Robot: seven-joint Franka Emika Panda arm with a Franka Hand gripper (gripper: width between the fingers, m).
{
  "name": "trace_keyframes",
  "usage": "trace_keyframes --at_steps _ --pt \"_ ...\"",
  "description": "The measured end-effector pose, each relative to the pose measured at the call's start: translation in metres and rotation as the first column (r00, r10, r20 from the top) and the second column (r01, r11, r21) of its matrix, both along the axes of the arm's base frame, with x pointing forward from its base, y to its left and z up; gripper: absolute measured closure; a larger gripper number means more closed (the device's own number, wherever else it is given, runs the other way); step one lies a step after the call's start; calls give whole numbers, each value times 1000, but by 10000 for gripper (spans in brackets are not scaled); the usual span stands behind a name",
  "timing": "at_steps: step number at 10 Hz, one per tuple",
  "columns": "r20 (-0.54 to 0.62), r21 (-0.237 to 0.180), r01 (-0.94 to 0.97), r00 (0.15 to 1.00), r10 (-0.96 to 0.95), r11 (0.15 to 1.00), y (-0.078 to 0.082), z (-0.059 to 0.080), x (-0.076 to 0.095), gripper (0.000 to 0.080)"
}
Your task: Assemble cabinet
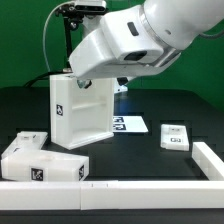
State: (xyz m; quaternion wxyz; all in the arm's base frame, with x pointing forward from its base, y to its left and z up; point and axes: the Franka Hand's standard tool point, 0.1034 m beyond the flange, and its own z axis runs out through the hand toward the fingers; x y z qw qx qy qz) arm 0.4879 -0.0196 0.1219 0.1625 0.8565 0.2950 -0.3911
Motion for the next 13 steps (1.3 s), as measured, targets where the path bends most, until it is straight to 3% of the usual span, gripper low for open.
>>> trace_keyframes --at_steps 6,8,9,13 --pt "-37 52 -30 999 32 998 -24 1 3 3" --pt "4 112 -49 999 49 992 -40 0 16 3" --pt "43 122 -50 998 45 991 -44 3 21 3" --pt "36 119 -55 998 51 991 -39 -1 18 3"
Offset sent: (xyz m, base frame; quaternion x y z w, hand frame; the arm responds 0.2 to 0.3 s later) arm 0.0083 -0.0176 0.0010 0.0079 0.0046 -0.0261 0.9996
